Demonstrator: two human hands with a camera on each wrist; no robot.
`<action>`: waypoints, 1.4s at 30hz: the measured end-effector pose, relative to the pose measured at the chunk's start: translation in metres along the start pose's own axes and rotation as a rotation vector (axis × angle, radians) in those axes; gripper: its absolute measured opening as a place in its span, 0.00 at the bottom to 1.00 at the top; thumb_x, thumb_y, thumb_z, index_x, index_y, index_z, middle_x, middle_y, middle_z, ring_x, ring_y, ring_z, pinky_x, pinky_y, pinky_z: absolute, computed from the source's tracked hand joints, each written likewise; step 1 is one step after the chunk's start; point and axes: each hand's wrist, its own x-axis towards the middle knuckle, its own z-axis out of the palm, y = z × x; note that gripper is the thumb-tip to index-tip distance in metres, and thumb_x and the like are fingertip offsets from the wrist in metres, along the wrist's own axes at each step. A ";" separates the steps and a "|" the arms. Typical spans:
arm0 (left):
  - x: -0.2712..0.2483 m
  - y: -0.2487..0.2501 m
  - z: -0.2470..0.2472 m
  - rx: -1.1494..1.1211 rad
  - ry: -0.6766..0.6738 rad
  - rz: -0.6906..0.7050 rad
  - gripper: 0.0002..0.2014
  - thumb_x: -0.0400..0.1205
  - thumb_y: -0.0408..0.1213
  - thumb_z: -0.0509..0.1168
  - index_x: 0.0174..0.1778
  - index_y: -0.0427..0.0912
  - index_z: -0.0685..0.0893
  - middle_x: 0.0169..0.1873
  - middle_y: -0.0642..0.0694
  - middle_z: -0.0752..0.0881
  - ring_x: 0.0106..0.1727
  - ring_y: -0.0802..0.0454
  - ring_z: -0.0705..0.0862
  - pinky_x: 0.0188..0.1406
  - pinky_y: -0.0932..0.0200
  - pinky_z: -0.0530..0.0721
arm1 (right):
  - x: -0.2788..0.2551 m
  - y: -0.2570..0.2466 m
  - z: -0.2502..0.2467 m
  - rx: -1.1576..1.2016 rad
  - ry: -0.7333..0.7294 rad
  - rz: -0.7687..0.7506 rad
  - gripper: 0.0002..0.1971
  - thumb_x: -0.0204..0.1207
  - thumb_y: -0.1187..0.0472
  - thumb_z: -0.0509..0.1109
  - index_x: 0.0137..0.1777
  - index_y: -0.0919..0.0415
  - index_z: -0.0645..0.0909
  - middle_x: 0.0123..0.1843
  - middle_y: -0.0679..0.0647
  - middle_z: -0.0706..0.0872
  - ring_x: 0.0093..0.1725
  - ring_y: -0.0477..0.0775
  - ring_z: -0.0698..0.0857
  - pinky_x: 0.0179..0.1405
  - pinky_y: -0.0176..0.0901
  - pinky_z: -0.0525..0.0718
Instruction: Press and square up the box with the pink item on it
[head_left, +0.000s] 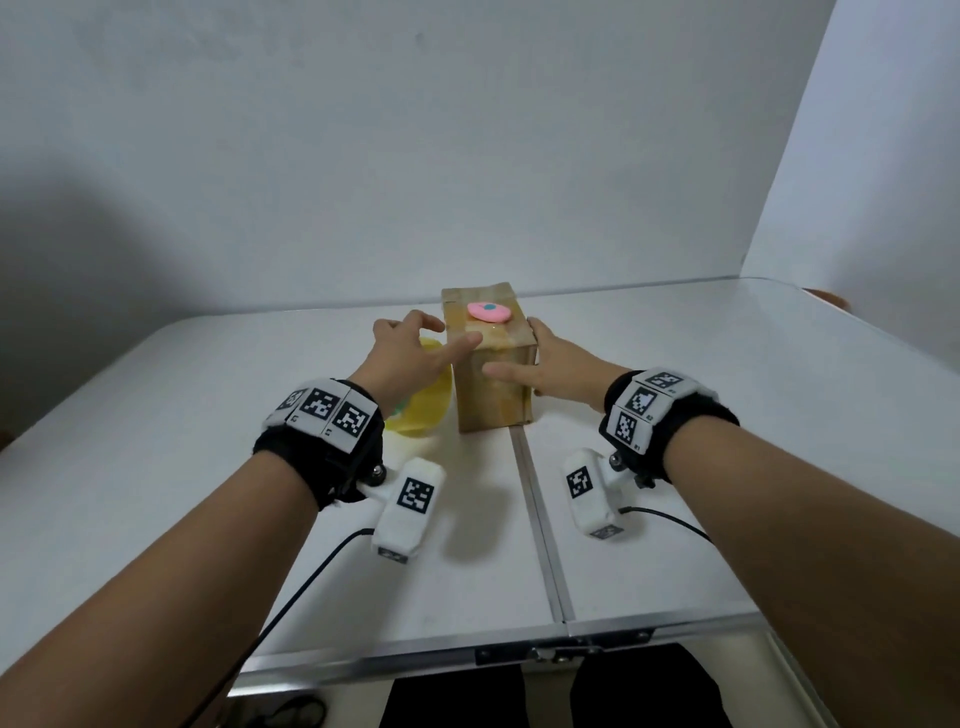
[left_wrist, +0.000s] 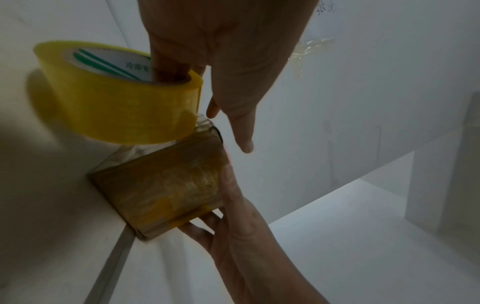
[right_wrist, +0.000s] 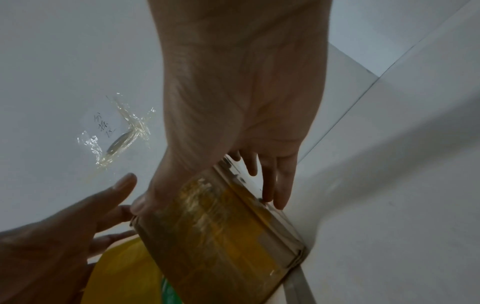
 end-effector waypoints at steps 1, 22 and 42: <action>0.000 0.001 0.001 0.013 0.002 0.008 0.31 0.73 0.65 0.67 0.68 0.51 0.77 0.68 0.44 0.66 0.52 0.49 0.81 0.55 0.51 0.82 | 0.001 -0.002 0.001 0.003 -0.001 -0.013 0.49 0.58 0.28 0.74 0.78 0.45 0.65 0.70 0.46 0.81 0.67 0.51 0.82 0.61 0.45 0.83; 0.003 -0.003 0.007 -0.033 0.001 0.023 0.21 0.79 0.54 0.67 0.65 0.49 0.78 0.69 0.44 0.66 0.53 0.50 0.76 0.49 0.56 0.75 | 0.007 0.020 0.015 -0.364 -0.107 0.077 0.36 0.67 0.45 0.79 0.72 0.59 0.72 0.56 0.54 0.85 0.51 0.51 0.86 0.50 0.40 0.84; 0.006 -0.004 0.010 -0.055 0.002 0.032 0.22 0.80 0.52 0.67 0.67 0.47 0.78 0.71 0.43 0.66 0.55 0.51 0.73 0.53 0.60 0.70 | 0.021 0.013 0.020 -0.081 -0.005 0.116 0.39 0.55 0.34 0.79 0.67 0.50 0.80 0.53 0.47 0.90 0.50 0.49 0.90 0.52 0.45 0.91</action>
